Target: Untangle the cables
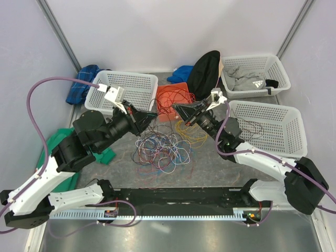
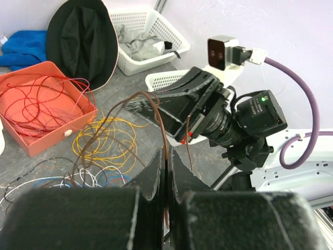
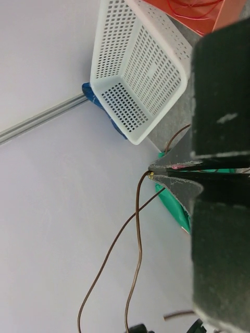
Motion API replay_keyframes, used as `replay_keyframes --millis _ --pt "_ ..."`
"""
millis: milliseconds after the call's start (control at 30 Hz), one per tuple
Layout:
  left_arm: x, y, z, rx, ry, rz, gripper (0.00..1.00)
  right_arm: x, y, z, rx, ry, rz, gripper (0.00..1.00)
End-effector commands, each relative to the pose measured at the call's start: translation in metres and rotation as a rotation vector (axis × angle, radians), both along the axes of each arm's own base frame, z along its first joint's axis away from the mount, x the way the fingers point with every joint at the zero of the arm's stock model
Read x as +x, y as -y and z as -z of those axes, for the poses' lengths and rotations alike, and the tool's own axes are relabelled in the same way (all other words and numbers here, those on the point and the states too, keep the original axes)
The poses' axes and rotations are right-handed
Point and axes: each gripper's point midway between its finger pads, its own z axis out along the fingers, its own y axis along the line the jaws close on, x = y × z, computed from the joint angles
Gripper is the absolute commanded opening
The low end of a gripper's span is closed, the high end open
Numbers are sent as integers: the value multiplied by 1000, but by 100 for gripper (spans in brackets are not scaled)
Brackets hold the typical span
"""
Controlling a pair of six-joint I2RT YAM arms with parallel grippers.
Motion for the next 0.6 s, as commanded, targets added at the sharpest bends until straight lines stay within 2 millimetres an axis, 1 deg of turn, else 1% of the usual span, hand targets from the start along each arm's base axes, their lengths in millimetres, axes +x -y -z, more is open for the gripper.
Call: replay_keyframes --millis 0,67,100,133,167,200,233,267,300,333,367,400,433,467,500,533,567 --pt "-3 -10 -2 -39 -3 -22 2 -18 17 -29 89 76 5 0" --pt "-3 -12 -2 -40 -1 -31 2 -21 17 -22 65 70 2 1" --pt "-2 -13 -4 -43 2 -36 2 -22 16 -18 46 67 -2 9" --pt "-3 -14 -7 -49 7 -34 2 -23 16 -12 36 59 -6 8" --pt "-3 -13 -8 -49 7 -33 2 -24 17 -11 37 59 1 3" --pt "-3 -12 -9 -46 10 -30 2 -24 20 -9 41 57 13 0" --pt "-2 -11 -9 -43 10 -26 2 -22 23 -4 42 46 31 0" --pt "-2 -11 -8 -42 9 -26 2 -24 25 -8 49 53 36 0" --pt "-2 -11 -7 -43 4 -28 2 -24 27 -7 36 55 46 0" --pt "-2 -12 -4 -40 1 -33 2 -24 28 -14 35 63 56 0" --pt "-2 -12 -2 -37 -3 -36 2 -24 31 -15 13 56 67 0" --pt "-2 -14 0 -41 -9 -42 2 -24 35 -26 6 82 86 0" --pt "-2 -18 5 -41 -12 -55 2 -24 37 -31 -3 89 99 0" --pt "-3 -21 7 -46 -13 -64 2 -26 44 -36 -15 86 121 0" --pt "-3 -23 11 -45 -19 -72 2 -28 49 -49 -11 106 136 0" --pt "-3 -29 19 -41 -22 -91 2 -30 52 -55 -24 126 146 0" --pt "-3 -32 24 -39 -26 -102 2 -30 63 -61 -29 119 188 0"
